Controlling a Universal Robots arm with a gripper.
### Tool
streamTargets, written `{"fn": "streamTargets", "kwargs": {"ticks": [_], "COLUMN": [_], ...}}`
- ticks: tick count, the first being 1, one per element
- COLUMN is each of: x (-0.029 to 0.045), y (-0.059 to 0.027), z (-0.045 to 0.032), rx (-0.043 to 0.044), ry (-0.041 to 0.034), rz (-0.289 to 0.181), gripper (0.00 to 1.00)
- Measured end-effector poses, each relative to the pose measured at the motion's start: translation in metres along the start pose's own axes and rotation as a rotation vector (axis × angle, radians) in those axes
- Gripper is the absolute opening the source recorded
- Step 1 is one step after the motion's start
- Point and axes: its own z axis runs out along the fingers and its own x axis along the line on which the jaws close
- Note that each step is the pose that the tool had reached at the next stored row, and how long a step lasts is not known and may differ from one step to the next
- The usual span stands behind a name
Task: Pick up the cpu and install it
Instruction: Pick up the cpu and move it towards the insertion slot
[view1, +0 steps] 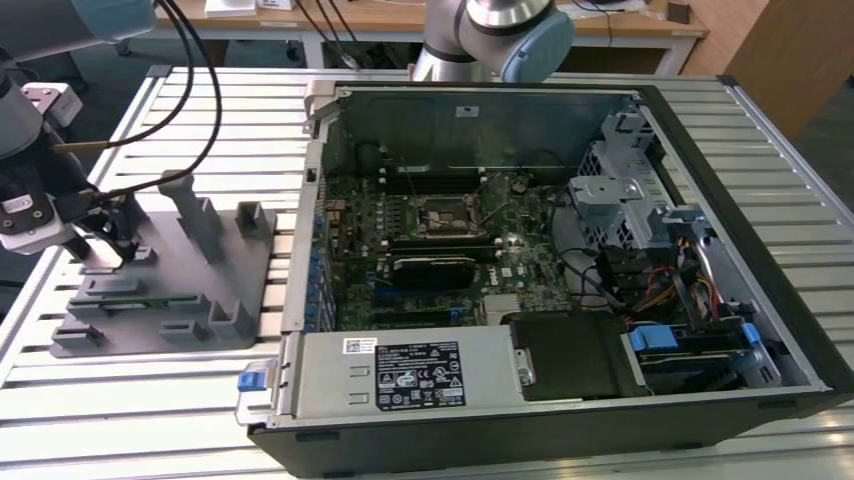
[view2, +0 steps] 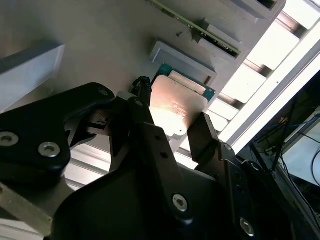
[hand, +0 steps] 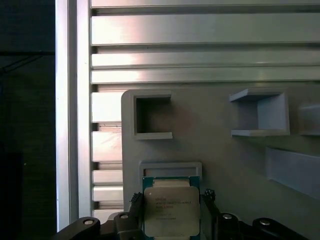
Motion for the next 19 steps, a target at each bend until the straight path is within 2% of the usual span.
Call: {"fn": "streamTargets", "kwargs": {"ticks": [19], "x": [-0.0001], "y": [0.0005], "z": [-0.0147], "rx": [0.0], "ry": [0.0], "rz": [0.0], "gripper": [0.54]}}
